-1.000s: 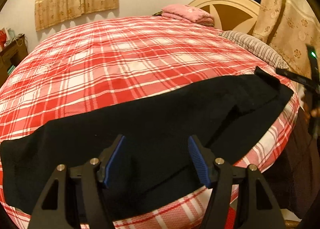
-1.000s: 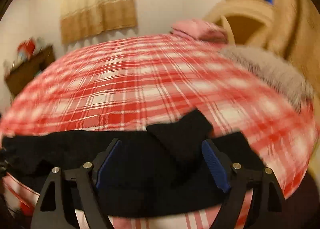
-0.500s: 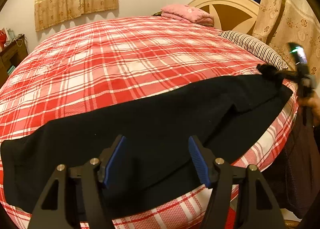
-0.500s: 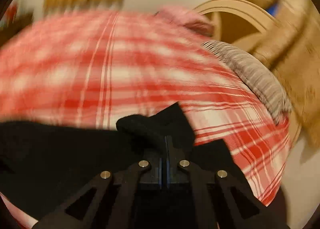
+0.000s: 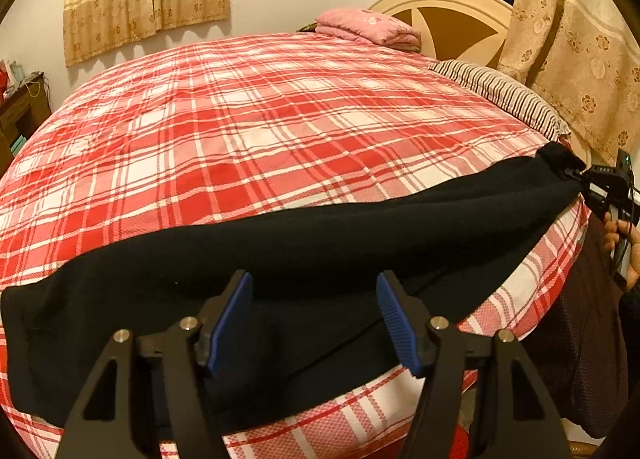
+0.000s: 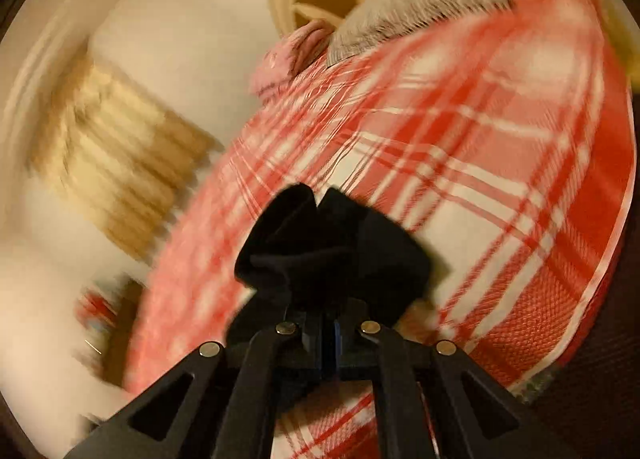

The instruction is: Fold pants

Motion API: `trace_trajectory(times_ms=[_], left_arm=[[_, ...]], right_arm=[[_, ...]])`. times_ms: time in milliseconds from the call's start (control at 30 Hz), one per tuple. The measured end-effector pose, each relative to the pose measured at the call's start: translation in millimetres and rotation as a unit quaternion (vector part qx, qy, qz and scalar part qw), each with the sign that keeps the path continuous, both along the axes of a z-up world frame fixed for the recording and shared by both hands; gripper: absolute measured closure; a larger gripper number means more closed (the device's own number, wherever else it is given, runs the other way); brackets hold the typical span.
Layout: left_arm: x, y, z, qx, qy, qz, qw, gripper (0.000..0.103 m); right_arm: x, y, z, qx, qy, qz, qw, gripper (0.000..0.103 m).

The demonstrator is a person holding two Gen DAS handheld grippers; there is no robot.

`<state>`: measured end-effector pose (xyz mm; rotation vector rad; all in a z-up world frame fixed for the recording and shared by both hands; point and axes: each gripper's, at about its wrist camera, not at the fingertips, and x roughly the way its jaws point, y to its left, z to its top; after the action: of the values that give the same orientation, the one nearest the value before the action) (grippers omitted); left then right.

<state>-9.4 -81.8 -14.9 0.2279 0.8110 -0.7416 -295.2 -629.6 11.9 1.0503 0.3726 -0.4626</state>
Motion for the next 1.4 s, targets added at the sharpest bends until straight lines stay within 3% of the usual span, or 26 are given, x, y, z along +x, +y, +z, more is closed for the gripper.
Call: trace_trajectory(times_ms=[100, 167, 233, 300, 367, 500, 567, 633, 767, 900, 933, 1000, 1133, 1233, 1267, 1333, 1400], left_arm=[[1.1, 1.5, 0.2, 0.001, -0.001, 0.005, 1.0000, 0.036], [4.8, 2.8, -1.6, -0.001, 0.005, 0.010, 0.9999, 0.036], [6.5, 2.1, -3.1, 0.000, 0.008, 0.012, 0.9999, 0.036], [6.3, 1.3, -2.6, 0.003, 0.004, 0.013, 0.9999, 0.036], [5.0, 2.5, 0.1, 0.006, -0.007, 0.014, 0.9999, 0.036], [5.6, 15.3, 3.0, 0.004, -0.014, 0.027, 0.9995, 0.036], [6.2, 23.3, 1.2, 0.009, -0.018, 0.036, 0.9991, 0.036], [7.5, 33.2, -1.6, 0.014, -0.018, 0.046, 0.9987, 0.036], [10.2, 62.1, -6.1, 0.015, -0.014, 0.068, 0.9974, 0.036], [11.6, 84.9, -6.6, 0.021, -0.026, 0.093, 0.9952, 0.036], [12.4, 91.5, -6.5, 0.019, -0.026, 0.099, 0.9946, 0.036], [14.3, 105.9, -6.3, 0.013, -0.027, 0.114, 0.9931, 0.036], [20.7, 135.3, -7.4, -0.001, -0.024, 0.148, 0.9887, 0.036], [26.5, 156.1, -11.4, 0.000, -0.017, 0.172, 0.9850, 0.036], [28.4, 162.7, -13.0, 0.000, -0.014, 0.180, 0.9836, 0.036], [30.1, 171.9, -14.6, -0.004, -0.010, 0.190, 0.9817, 0.036], [31.6, 179.4, -14.9, -0.009, -0.009, 0.198, 0.9800, 0.036]], right_arm=[[-25.6, -5.4, -1.5, 0.026, -0.018, -0.043, 0.999, 0.096], [-36.0, 3.5, 8.4, 0.006, 0.003, -0.061, 0.998, 0.091], [-35.6, 12.7, 26.0, -0.044, 0.035, -0.060, 0.997, 0.078], [-32.8, 22.1, 46.3, -0.094, 0.050, -0.069, 0.992, 0.042], [-28.8, 37.2, 68.9, -0.137, 0.040, -0.066, 0.988, 0.037], [21.0, 86.5, 85.2, -0.135, 0.026, 0.081, 0.987, 0.037], [45.3, 128.2, 78.5, -0.121, 0.015, 0.160, 0.980, 0.037], [67.4, 174.2, 61.8, -0.092, -0.001, 0.233, 0.968, 0.037], [99.5, 244.6, 15.4, -0.009, -0.021, 0.328, 0.944, 0.037], [132.8, 290.9, -17.6, 0.001, 0.002, 0.366, 0.930, 0.038], [140.8, 299.2, -25.3, 0.007, 0.007, 0.371, 0.929, 0.044], [152.4, 308.8, -36.4, 0.007, 0.023, 0.369, 0.929, 0.054], [176.1, 316.3, -53.1, 0.009, 0.030, 0.355, 0.934, 0.054], [187.7, 327.6, -59.0, 0.011, 0.030, 0.366, 0.930, 0.055], [186.0, 334.6, -60.3, 0.011, 0.032, 0.370, 0.928, 0.058], [192.5, 344.4, -64.9, 0.017, 0.032, 0.388, 0.921, 0.089], [198.1, 347.4, -69.0, 0.019, 0.034, 0.387, 0.921, 0.094]])
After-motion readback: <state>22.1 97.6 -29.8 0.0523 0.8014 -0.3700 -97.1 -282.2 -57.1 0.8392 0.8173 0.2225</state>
